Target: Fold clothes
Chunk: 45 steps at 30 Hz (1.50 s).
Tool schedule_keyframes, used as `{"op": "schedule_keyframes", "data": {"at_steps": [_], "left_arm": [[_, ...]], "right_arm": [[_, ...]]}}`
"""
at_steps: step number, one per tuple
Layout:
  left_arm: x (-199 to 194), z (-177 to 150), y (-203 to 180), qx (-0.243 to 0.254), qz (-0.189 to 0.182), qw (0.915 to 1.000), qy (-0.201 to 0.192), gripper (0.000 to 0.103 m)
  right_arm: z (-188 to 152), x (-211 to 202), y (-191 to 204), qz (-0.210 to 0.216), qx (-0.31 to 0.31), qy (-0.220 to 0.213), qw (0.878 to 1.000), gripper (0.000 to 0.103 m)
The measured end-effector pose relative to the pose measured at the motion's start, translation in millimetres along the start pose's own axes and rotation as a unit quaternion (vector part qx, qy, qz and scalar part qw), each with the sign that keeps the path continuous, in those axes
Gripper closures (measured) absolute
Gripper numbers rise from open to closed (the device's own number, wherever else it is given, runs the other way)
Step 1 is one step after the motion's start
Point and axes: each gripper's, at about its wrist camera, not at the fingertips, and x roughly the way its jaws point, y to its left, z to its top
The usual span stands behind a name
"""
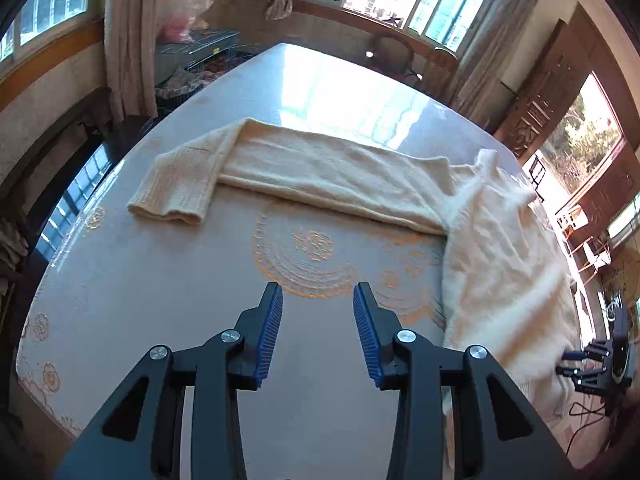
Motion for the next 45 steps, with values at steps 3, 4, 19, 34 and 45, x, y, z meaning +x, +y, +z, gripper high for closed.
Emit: {"op": "schedule_keyframes", "data": {"at_steps": [3, 4, 19, 34, 45], "left_arm": [[7.9, 31.1, 31.3, 0.023, 0.078, 0.9967, 0.0, 0.043], [12.3, 39.6, 35.5, 0.043, 0.105, 0.9935, 0.003, 0.042], [112.6, 132.4, 18.6, 0.268, 0.139, 0.9517, 0.057, 0.039], [164.0, 152.2, 34.8, 0.256, 0.101, 0.9554, 0.105, 0.096], [133.0, 211.3, 77.4, 0.141, 0.142, 0.9789, 0.037, 0.101]], "right_arm": [[3.6, -0.5, -1.8, -0.003, 0.011, 0.004, 1.0, 0.07], [5.4, -0.6, -2.5, -0.005, 0.015, 0.006, 1.0, 0.07], [47.1, -0.5, -14.4, -0.048, 0.103, 0.036, 0.993, 0.07], [71.7, -28.7, -16.4, -0.095, 0.152, 0.036, 0.983, 0.072], [106.4, -41.4, 6.9, 0.003, 0.224, -0.101, 0.969, 0.072]]}}
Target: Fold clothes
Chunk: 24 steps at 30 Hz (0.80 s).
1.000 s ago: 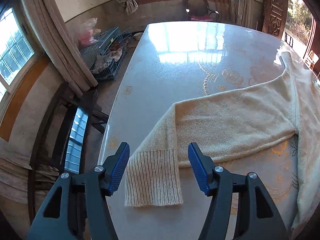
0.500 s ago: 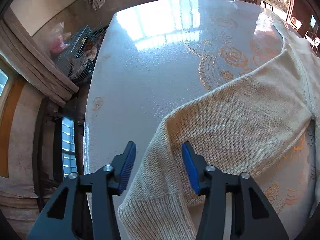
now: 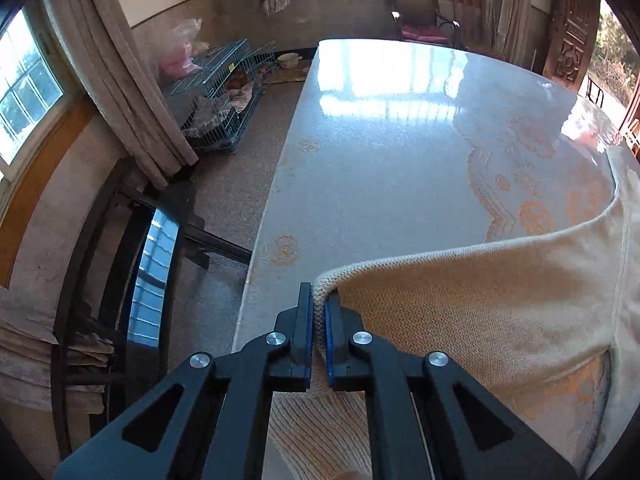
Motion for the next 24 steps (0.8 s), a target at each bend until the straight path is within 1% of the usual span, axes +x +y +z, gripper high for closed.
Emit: {"op": "schedule_keyframes", "data": {"at_steps": [2, 4, 7, 8, 10, 13, 15, 16, 19, 21, 23, 24], "left_arm": [[-4.5, 8.8, 7.4, 0.004, 0.022, 0.9997, -0.005, 0.101], [-5.9, 15.7, 11.8, 0.012, 0.041, 0.9991, -0.006, 0.101], [-4.4, 18.1, 24.8, 0.002, 0.068, 0.9977, 0.003, 0.1], [-2.2, 18.3, 34.1, -0.01, 0.076, 0.997, 0.008, 0.1], [7.7, 20.0, 54.4, -0.029, 0.092, 0.9952, 0.019, 0.1], [14.8, 16.5, 73.3, -0.045, 0.121, 0.9912, 0.03, 0.1], [17.7, 16.1, 84.9, -0.059, 0.125, 0.9899, 0.034, 0.1], [19.8, 19.1, 89.2, -0.061, 0.133, 0.9886, 0.033, 0.1], [24.5, 29.7, 98.6, -0.077, 0.156, 0.9842, 0.033, 0.1], [29.6, 38.8, 102.1, -0.079, 0.17, 0.9817, 0.035, 0.1], [40.0, 48.4, 109.8, -0.098, 0.181, 0.9776, 0.042, 0.099], [43.2, 52.1, 111.1, -0.098, 0.172, 0.9786, 0.057, 0.098]], "right_arm": [[37.3, 25.4, 12.8, 0.011, -0.023, -0.004, 1.0, 0.072], [79.9, 55.4, 28.7, 0.025, -0.043, 0.008, 0.999, 0.072], [136.4, 100.7, 45.6, 0.02, -0.055, 0.034, 0.998, 0.072], [152.9, 115.1, 50.3, 0.017, -0.056, 0.043, 0.997, 0.072], [177.7, 140.4, 58.7, 0.004, -0.059, 0.063, 0.996, 0.072], [205.8, 178.9, 69.1, -0.015, -0.069, 0.1, 0.992, 0.072], [217.7, 192.3, 80.9, -0.016, -0.085, 0.106, 0.991, 0.07], [223.9, 198.0, 86.9, -0.016, -0.092, 0.108, 0.99, 0.07], [245.5, 209.7, 105.2, -0.015, -0.104, 0.101, 0.989, 0.07], [260.0, 217.1, 115.4, -0.014, -0.109, 0.092, 0.99, 0.07], [273.8, 223.7, 124.3, -0.011, -0.114, 0.081, 0.99, 0.07], [279.7, 226.9, 126.7, -0.008, -0.112, 0.074, 0.991, 0.07]]}}
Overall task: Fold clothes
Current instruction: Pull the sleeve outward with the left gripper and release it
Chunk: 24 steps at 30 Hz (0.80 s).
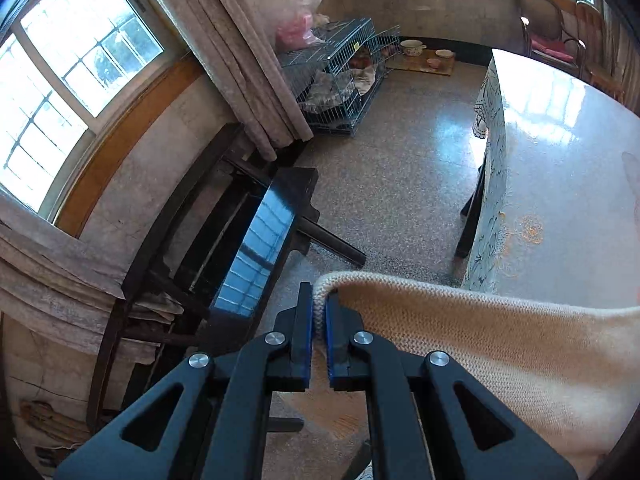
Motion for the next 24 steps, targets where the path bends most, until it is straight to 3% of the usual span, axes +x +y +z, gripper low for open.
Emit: {"op": "schedule_keyframes", "data": {"at_steps": [2, 4, 5, 8, 10, 12, 14, 15, 16, 18, 20, 24], "left_arm": [[0.9, 7.1, 2.7, 0.001, -0.019, 0.9996, 0.022, 0.097], [2.4, 12.3, 11.8, -0.006, -0.054, 0.997, 0.055, 0.093], [2.4, 13.6, 19.8, -0.016, -0.074, 0.9948, 0.069, 0.093], [-4.3, 15.0, 48.9, -0.059, -0.083, 0.9923, 0.07, 0.092], [-11.5, 17.3, 68.4, -0.095, -0.065, 0.9918, 0.055, 0.092], [-19.6, 19.8, 80.2, -0.112, 0.031, 0.9927, 0.034, 0.092], [-19.8, 24.0, 86.9, -0.118, 0.029, 0.9912, 0.051, 0.092], [-19.7, 25.7, 85.0, -0.116, -0.03, 0.9908, 0.062, 0.092], [-21.6, 26.1, 82.1, -0.118, -0.058, 0.9892, 0.065, 0.092], [-27.7, 26.0, 74.7, -0.117, -0.056, 0.9905, 0.046, 0.092], [-40.9, 20.1, 63.4, -0.107, -0.113, 0.9874, 0.028, 0.092], [-66.2, 2.3, 33.6, -0.077, -0.231, 0.9697, -0.009, 0.091]], "right_arm": [[9.2, 2.4, -1.6, 0.015, 0.012, 0.0, 1.0, 0.07], [5.8, -7.8, -11.1, 0.061, 0.029, -0.005, 0.998, 0.07], [-2.0, -19.4, -20.5, 0.089, 0.041, -0.017, 0.995, 0.07], [-44.7, -57.7, -64.0, 0.15, 0.09, -0.042, 0.984, 0.07], [-85.8, -81.3, -101.7, 0.139, 0.12, -0.052, 0.981, 0.07], [-119.9, -93.2, -142.2, 0.101, 0.154, -0.048, 0.982, 0.07], [-156.7, -97.0, -175.0, 0.048, 0.183, -0.023, 0.982, 0.07], [-173.7, -96.8, -181.7, 0.033, 0.186, -0.013, 0.982, 0.07], [-189.0, -96.1, -186.0, 0.024, 0.189, -0.006, 0.982, 0.07], [-210.3, -93.6, -182.1, 0.033, 0.196, -0.002, 0.98, 0.07], [-224.0, -96.8, -169.7, 0.041, 0.188, -0.001, 0.981, 0.07], [-249.9, -114.4, -163.6, 0.046, 0.199, -0.023, 0.979, 0.07]]}}
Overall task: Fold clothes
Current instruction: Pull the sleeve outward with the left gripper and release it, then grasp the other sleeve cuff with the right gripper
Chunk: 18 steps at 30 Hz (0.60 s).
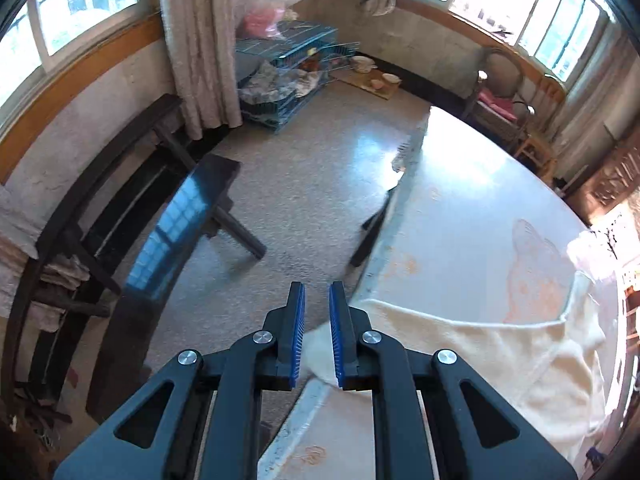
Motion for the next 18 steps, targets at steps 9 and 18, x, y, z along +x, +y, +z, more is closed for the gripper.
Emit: {"op": "schedule_keyframes", "data": {"at_steps": [9, 18], "left_arm": [[-1.0, -111.3, -154.7, 0.122, -0.184, 0.974, 0.049, 0.089], [-37.7, -200.9, -359.1, 0.29, -0.176, 0.9398, 0.041, 0.089]], "right_arm": [[-56.0, -77.7, -179.8, 0.081, 0.286, -0.125, 0.947, 0.07], [-104.4, -33.3, -359.4, 0.22, 0.45, -0.138, 0.854, 0.068]]}}
